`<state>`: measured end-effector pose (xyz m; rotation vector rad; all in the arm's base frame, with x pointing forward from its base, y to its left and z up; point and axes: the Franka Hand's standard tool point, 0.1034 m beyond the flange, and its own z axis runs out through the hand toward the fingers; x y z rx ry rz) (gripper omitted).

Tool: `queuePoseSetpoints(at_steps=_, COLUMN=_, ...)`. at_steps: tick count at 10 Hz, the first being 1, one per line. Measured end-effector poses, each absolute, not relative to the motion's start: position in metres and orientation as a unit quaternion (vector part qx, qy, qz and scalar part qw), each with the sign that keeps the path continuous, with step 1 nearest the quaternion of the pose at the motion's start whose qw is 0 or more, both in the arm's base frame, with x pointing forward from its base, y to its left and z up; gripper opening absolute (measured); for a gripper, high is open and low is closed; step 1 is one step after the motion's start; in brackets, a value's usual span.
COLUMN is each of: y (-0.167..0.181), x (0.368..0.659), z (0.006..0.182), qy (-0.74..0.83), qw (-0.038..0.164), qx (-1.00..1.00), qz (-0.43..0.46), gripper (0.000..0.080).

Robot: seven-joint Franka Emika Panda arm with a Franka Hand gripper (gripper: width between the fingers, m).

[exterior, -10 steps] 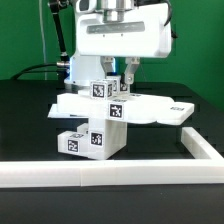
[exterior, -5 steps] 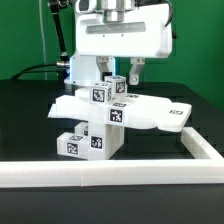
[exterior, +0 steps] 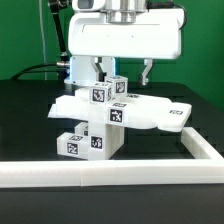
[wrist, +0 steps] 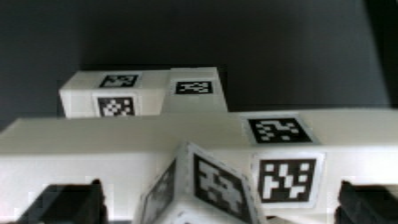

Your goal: Assemble chair

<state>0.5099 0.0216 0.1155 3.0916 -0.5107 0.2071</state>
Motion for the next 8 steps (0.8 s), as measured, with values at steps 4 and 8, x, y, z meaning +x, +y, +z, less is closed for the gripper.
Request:
queuePoseSetpoints(at_steps=4, y=0.0196, x=0.5102, z=0.1159, qy=-0.011, qw=0.012, qx=0.998, qz=0.065, gripper=0.0648)
queuePoseSetpoints(at_steps=8, y=0.0119, x=0.5103, z=0.1157, qy=0.118, qw=0.023, qx=0.991, qz=0.061, gripper=0.0648)
